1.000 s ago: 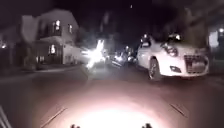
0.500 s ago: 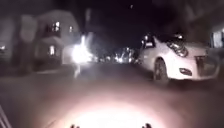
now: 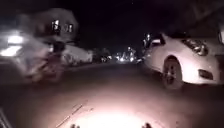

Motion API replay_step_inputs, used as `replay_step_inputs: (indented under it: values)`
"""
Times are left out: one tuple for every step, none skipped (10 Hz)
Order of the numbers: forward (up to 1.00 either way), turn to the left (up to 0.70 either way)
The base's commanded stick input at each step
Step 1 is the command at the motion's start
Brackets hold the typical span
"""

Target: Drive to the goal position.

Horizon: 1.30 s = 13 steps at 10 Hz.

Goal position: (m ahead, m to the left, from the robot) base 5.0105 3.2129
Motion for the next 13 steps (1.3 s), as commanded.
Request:
replay_step_inputs:
  values:
    - [0.85, 0.00]
    - [0.85, 0.00]
    - [0.85, 0.00]
    - [0.85, 0.00]
    - [0.85, 0.00]
    - [0.85, 0.00]
    - [0.85, -0.08]
    - [0.85, -0.19]
    - [0.85, -0.30]
    - [0.85, -0.34]
    - [0.85, -0.24]
    - [0.85, -0.12]
    - [0.85, 0.00]
